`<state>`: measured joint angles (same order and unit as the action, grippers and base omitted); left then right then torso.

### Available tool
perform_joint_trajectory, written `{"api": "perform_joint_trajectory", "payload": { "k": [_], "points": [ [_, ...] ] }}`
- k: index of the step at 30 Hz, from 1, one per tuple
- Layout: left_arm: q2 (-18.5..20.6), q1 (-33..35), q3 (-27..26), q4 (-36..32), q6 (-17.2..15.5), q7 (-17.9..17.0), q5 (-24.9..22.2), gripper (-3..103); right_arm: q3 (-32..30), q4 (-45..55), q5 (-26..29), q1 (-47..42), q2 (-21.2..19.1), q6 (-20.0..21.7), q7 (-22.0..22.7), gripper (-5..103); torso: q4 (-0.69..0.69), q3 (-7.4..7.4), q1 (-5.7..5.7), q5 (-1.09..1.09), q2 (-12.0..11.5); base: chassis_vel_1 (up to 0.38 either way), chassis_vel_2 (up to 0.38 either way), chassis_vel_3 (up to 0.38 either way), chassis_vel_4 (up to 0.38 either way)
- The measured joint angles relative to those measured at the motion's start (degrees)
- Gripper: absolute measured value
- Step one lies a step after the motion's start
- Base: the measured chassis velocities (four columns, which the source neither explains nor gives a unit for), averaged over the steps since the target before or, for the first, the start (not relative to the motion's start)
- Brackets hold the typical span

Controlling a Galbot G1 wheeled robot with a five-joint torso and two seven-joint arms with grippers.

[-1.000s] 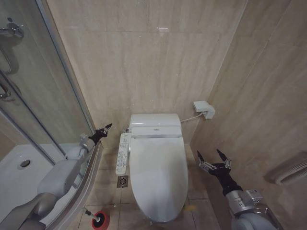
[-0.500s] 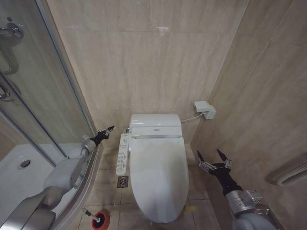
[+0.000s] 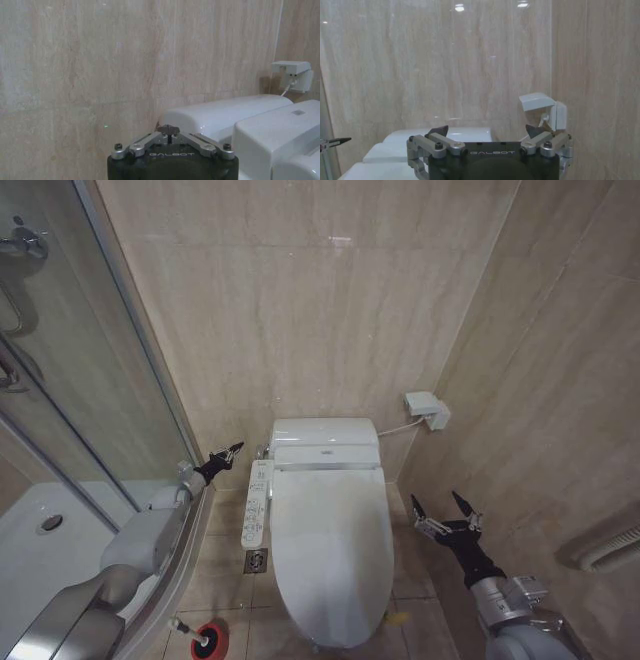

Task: Open the toilet lid, clean the toilet bowl with a toilet brush, close the toilet lid, and flush.

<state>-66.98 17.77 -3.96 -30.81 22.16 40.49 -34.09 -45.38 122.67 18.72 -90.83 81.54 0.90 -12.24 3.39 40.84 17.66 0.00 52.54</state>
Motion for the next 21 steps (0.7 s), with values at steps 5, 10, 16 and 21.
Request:
{"api": "perform_joint_trajectory", "payload": {
  "k": [5,10,16,21],
  "points": [
    [0.05,-0.05,0.00,0.34,0.02,0.72,-0.05,0,0.00,0.00,0.00,0.00,0.00,0.00,0.00,100,0.00,0.00,0.00,0.00,0.00,0.000,0.000,0.000,0.000],
    [0.00,-0.59,-0.03,1.26,0.24,1.38,-0.09,0,0.00,0.00,0.00,0.00,0.00,0.00,0.00,100,0.00,0.00,-0.02,0.00,0.00,0.000,0.000,0.000,0.000],
    [-0.26,-0.61,-0.06,1.35,0.28,1.43,-0.12,0,0.00,0.00,0.00,0.00,0.00,0.00,0.00,100,0.00,0.00,-0.02,0.00,0.01,0.000,0.000,0.000,0.000],
    [-0.60,-0.42,-0.24,1.49,0.45,1.43,-0.13,0,0.00,0.00,0.00,-0.01,0.00,0.00,0.00,100,0.00,-0.01,-0.03,0.00,0.01,-0.048,0.049,0.027,-0.046]
  ]
}}
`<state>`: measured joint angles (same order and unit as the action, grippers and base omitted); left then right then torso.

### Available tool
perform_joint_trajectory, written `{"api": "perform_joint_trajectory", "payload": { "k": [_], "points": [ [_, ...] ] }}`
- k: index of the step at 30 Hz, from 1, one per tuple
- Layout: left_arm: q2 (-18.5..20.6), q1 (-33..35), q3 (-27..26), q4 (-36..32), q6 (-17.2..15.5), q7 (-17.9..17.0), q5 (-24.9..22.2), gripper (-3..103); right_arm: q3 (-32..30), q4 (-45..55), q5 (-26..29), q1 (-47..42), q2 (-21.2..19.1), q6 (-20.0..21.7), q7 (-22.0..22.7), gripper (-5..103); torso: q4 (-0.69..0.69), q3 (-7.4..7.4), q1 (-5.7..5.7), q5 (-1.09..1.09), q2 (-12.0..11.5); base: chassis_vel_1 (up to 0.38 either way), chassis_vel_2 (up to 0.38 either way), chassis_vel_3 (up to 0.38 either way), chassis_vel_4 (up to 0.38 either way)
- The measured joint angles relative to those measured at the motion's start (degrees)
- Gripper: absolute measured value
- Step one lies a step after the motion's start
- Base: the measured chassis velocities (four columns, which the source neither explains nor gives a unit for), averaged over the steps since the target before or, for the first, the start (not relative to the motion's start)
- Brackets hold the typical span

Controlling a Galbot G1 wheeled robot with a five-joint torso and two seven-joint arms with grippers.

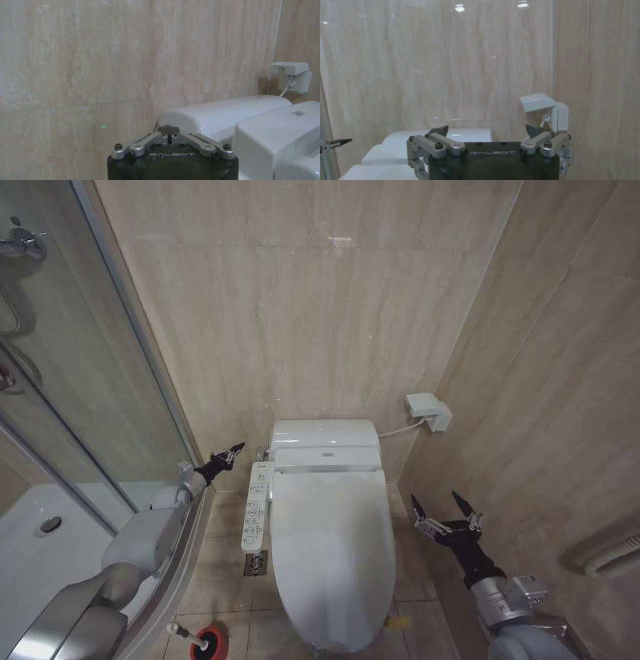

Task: Open the toilet lid, clean the toilet bowl with a toilet brush, close the toilet lid, and flush.

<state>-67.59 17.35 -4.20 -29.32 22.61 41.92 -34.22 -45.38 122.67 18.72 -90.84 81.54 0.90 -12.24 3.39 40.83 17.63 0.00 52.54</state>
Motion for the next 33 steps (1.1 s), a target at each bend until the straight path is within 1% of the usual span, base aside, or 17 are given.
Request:
{"api": "perform_joint_trajectory", "payload": {
  "k": [9,11,13,17,23,27,28,32,33],
  "points": [
    [-0.16,0.12,-0.25,0.34,0.10,0.24,0.01,0,0.00,0.00,0.00,0.02,0.00,0.00,0.00,100,-0.01,0.02,0.07,0.00,-0.01,-0.085,0.088,0.094,-0.085],
    [-0.21,0.15,-0.34,0.79,0.38,0.81,0.04,0,0.00,0.00,0.00,0.01,0.00,0.00,0.00,100,0.01,0.02,0.05,-0.01,-0.01,-0.025,0.017,0.025,-0.033],
    [-0.23,0.16,-0.39,1.00,0.53,1.08,0.05,0,0.00,0.00,0.00,0.01,0.00,0.00,0.00,100,0.01,0.02,0.04,0.00,-0.01,0.000,0.000,0.000,0.000],
    [-0.29,0.17,-0.96,2.24,0.88,2.81,0.66,0,-0.01,0.00,0.00,0.00,0.00,0.00,0.00,100,0.00,0.00,0.00,0.00,0.00,0.026,-0.009,-0.015,0.019],
    [-0.29,0.03,-1.38,3.53,1.10,4.38,1.40,0,0.00,0.00,0.00,0.01,0.00,0.00,0.00,100,-0.01,0.00,0.00,0.00,0.00,0.009,-0.003,-0.005,0.006],
    [-0.35,-0.14,-1.89,5.14,1.79,6.86,3.13,0,0.00,0.00,0.00,0.01,0.00,0.00,0.00,100,0.00,0.00,0.02,0.00,-0.01,0.000,0.000,0.000,0.000],
    [-0.35,-0.14,-1.89,5.14,1.79,6.86,3.13,0,0.00,0.00,0.00,0.01,0.00,0.00,0.00,100,0.00,0.00,0.02,0.00,-0.01,0.000,0.000,0.000,0.000],
    [-0.79,-0.33,-2.92,7.25,2.75,9.73,6.12,0,0.00,0.00,0.00,0.01,0.00,0.00,0.00,100,-0.01,0.00,0.01,0.00,0.00,0.000,0.000,0.000,0.000],
    [-0.79,-0.33,-2.92,7.25,2.75,9.73,6.12,0,0.00,0.00,0.00,0.01,0.00,0.00,0.00,100,-0.01,0.00,0.01,0.00,0.00,0.000,0.000,0.000,0.000]
  ]
}}
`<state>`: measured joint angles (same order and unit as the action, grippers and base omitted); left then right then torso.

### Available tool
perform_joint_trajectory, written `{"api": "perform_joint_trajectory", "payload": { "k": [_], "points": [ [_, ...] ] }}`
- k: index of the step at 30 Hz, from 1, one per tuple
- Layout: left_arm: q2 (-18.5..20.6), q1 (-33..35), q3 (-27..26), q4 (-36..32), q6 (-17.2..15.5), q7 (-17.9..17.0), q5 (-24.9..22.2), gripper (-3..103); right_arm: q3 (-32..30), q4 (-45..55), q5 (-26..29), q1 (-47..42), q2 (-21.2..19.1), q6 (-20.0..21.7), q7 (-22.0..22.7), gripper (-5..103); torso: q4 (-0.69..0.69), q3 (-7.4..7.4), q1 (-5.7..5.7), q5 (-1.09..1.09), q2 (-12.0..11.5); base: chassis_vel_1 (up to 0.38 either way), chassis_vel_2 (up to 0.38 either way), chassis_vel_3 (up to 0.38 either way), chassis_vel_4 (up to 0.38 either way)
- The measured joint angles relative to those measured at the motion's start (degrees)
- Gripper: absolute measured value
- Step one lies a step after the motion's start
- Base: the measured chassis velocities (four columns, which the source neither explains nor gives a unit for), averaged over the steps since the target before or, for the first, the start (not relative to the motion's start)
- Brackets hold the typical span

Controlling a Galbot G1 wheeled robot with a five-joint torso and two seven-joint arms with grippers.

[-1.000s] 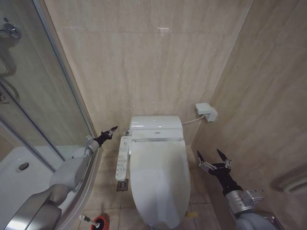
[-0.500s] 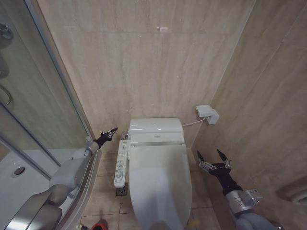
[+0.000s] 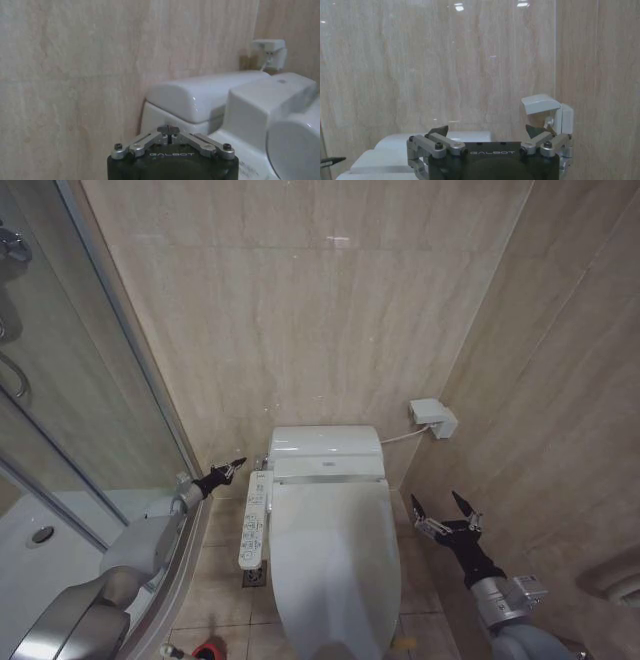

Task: Open the toilet lid, clean the toilet bowl with a toilet brush, close the toilet lid, and flush.

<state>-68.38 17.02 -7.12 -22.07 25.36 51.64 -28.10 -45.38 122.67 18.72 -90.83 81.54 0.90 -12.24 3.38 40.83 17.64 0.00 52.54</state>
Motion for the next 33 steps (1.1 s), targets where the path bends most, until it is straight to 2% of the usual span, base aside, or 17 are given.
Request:
{"api": "perform_joint_trajectory", "payload": {
  "k": [12,33],
  "points": [
    [-2.74,-3.94,-3.09,7.78,2.09,2.24,4.53,0,0.00,0.00,0.00,0.00,0.01,0.00,0.00,100,0.01,0.00,0.01,0.00,0.00,0.000,0.000,0.000,0.000],
    [-5.21,-7.02,-2.73,13.68,1.83,1.84,6.36,0,0.00,0.00,0.00,0.00,0.00,0.00,0.00,100,0.01,0.00,0.01,0.00,0.00,0.000,0.000,0.000,0.000]
  ]
}}
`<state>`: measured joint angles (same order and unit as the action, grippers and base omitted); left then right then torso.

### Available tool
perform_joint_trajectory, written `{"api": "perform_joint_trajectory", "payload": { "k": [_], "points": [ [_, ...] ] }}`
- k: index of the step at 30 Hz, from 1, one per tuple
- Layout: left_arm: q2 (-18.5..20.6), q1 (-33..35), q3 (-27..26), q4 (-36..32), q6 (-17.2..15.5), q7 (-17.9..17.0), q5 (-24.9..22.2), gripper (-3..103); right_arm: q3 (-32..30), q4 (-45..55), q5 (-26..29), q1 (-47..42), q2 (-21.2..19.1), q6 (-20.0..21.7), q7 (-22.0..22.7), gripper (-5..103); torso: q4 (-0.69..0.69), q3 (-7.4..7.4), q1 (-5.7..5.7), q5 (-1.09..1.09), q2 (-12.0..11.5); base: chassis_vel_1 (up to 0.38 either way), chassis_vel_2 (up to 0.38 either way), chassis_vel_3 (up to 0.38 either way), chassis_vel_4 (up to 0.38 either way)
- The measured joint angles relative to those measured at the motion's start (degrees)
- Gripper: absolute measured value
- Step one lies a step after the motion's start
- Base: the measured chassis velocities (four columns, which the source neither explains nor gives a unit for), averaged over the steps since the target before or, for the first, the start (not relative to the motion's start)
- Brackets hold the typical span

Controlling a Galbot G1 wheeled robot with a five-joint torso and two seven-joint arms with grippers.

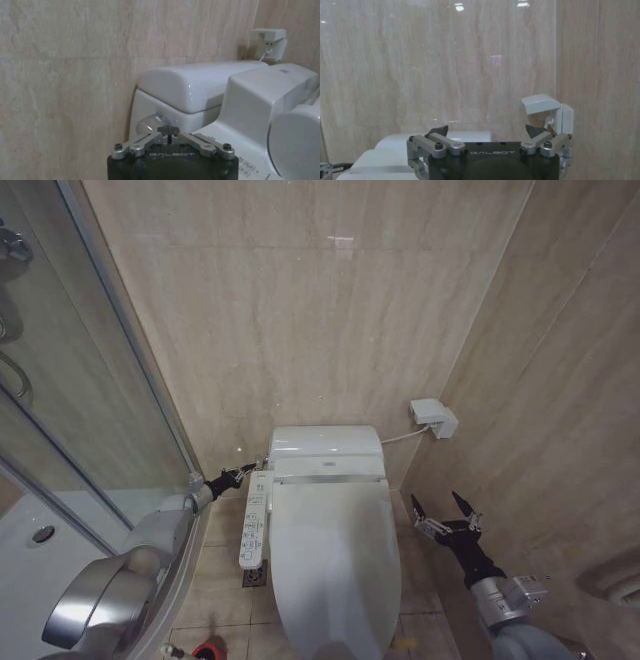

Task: Open the toilet lid, clean the toilet bowl with a toilet brush, close the toilet lid, and flush.

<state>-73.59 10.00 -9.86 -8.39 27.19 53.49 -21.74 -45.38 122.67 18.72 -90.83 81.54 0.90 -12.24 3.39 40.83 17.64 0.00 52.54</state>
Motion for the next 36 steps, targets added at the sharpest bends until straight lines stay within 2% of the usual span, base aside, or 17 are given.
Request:
{"api": "perform_joint_trajectory", "payload": {
  "k": [36],
  "points": [
    [-0.43,-0.23,0.70,0.01,-0.28,-0.15,-0.20,0,0.00,0.00,0.00,0.00,0.00,0.00,0.00,100,0.00,0.00,0.00,-0.01,0.00,0.000,0.000,0.000,0.000]
  ]
}}
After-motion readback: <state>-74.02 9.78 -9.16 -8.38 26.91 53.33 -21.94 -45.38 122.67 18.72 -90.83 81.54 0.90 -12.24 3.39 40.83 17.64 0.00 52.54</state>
